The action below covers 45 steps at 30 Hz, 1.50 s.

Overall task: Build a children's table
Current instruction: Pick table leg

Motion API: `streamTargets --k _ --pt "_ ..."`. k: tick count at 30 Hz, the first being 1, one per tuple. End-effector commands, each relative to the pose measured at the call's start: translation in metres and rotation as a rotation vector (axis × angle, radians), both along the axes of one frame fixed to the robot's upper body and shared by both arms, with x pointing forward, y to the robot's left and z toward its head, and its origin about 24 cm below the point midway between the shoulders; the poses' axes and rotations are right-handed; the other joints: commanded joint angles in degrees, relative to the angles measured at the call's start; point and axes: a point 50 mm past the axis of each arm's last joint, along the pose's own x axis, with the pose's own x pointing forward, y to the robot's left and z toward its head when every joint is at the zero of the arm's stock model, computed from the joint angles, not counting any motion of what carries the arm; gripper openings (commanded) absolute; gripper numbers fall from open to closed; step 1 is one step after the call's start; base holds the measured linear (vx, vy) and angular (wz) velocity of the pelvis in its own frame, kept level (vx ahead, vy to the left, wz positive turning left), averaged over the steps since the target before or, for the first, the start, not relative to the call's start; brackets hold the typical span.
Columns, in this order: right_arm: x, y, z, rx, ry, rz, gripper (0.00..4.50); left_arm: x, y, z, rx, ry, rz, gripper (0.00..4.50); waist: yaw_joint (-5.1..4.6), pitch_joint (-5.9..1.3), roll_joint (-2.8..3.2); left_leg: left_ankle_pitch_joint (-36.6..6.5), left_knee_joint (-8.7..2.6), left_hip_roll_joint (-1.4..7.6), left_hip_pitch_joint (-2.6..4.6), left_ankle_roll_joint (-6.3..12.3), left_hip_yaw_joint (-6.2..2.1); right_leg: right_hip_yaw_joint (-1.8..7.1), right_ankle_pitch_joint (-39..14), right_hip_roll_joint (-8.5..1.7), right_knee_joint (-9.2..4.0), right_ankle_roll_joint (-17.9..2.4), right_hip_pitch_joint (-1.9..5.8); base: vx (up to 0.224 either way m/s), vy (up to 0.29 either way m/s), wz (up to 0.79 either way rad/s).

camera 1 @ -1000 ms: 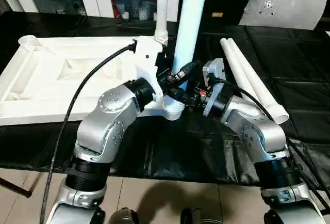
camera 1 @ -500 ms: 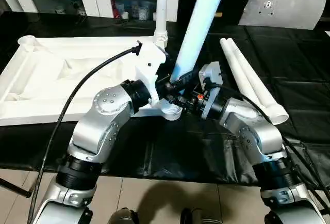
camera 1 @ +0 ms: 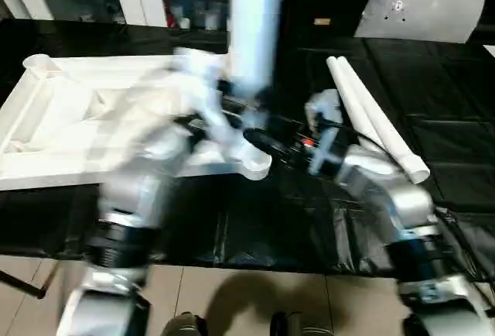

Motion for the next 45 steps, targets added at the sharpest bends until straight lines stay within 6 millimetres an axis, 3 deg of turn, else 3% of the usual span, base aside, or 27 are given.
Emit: streamTargets --k 1,4,6,10,14,21,26,37,38,41,45 --pt "-0.001 -0.012 0.014 0.045 0.017 0.022 3.34 0.0 0.0 0.01 -0.038 -0.01 -0.086 1.93 0.07 -5.4 -0.26 -5.2 -3.47 2.46 0.81 4.82 -0.5 2.73 -11.32 -3.96 -3.92 -11.63 3.74 0.0 0.0 0.0" --pt "0.0 -0.016 0.017 0.057 0.039 0.025 3.6 0.0 0.001 0.012 -0.06 -0.006 -0.121 1.93 0.37 -5.34 -0.26 -5.33 -3.51 2.47 0.9 4.66 -0.49 2.74 -11.3 -4.06 -3.83 -12.16 3.77 0.0 0.0 0.0" --pt "0.005 -0.029 0.024 0.064 0.076 0.036 3.71 -0.007 0.001 0.018 -0.137 0.004 -0.3 1.93 0.58 -5.35 -0.33 -5.44 -3.45 2.18 0.84 4.26 -0.43 2.7 -12.88 -4.24 -3.92 -12.2 3.93 0.0 0.0 0.0" --pt "0.002 -0.036 0.027 0.053 0.134 0.101 3.93 -0.017 -0.003 0.025 -0.166 -0.012 -0.498 1.93 0.61 -5.17 -0.37 -6.1 -3.45 2.18 0.86 3.9 -0.33 2.75 -14.73 -4.15 -4.1 -11.59 3.81 0.0 0.0 0.0" --pt "-0.002 -0.036 0.031 0.055 0.148 0.159 3.93 -0.025 -0.005 0.03 -0.194 -0.029 -0.623 1.93 0.64 -5.32 -0.42 -5.06 -3.39 2.3 0.7 3.98 -0.38 2.73 -13.08 -4.27 -3.84 -12.08 3.94 0.0 0.0 0.0" --pt "-0.014 -0.027 0.034 0.03 0.171 0.319 3.93 -0.036 -0.019 0.033 -0.156 -0.038 -0.818 1.93 0.76 -5.19 -0.43 -5.51 -3.48 2.41 0.86 3.73 -0.4 2.75 -15.09 -4.24 -4.07 -11.25 3.91 0.0 0.0 0.0" --pt "-0.014 -0.021 0.032 0.0 0.149 0.349 3.93 -0.039 -0.028 0.032 -0.109 -0.035 -0.858 1.93 0.94 -5.2 -0.81 -5.35 -3.55 2.5 0.81 3.19 -0.38 2.77 -15.51 -4.3 -4.02 -10.96 3.85 0.0 0.0 0.0" --pt "-0.016 -0.014 0.032 -0.031 0.125 0.419 3.93 -0.041 -0.037 0.025 -0.045 -0.03 -0.892 1.93 1.08 -5.34 -0.85 -4.74 -3.45 2.46 0.74 3.25 -0.35 2.8 -15.26 -4.34 -3.96 -10.52 3.91 0.0 0.0 0.0" --pt "-0.017 -0.014 0.031 -0.034 0.125 0.422 3.58 -0.042 -0.037 0.025 -0.044 -0.031 -0.893 1.93 1.04 -5.34 -0.89 -4.86 -3.42 2.4 0.66 3.27 -0.33 2.79 -15.3 -4.33 -3.96 -10.52 3.97 0.0 0.0 0.0" --pt "-0.018 -0.015 0.029 -0.051 0.128 0.439 3.58 -0.041 -0.037 0.025 -0.038 -0.034 -0.893 1.93 1.12 -5.37 -0.97 -4.7 -3.39 2.41 0.67 3.3 -0.33 2.81 -15.43 -4.35 -3.96 -10.34 3.96 0.0 0.0 0.0" --pt "-0.019 -0.015 0.026 -0.07 0.128 0.444 3.06 -0.04 -0.036 0.025 -0.032 -0.04 -0.888 1.93 1.15 -5.47 -0.91 -4.62 -3.41 2.47 0.69 3.22 -0.37 2.77 -15.55 -4.35 -3.95 -10.22 4.0 0.0 0.0 0.0"
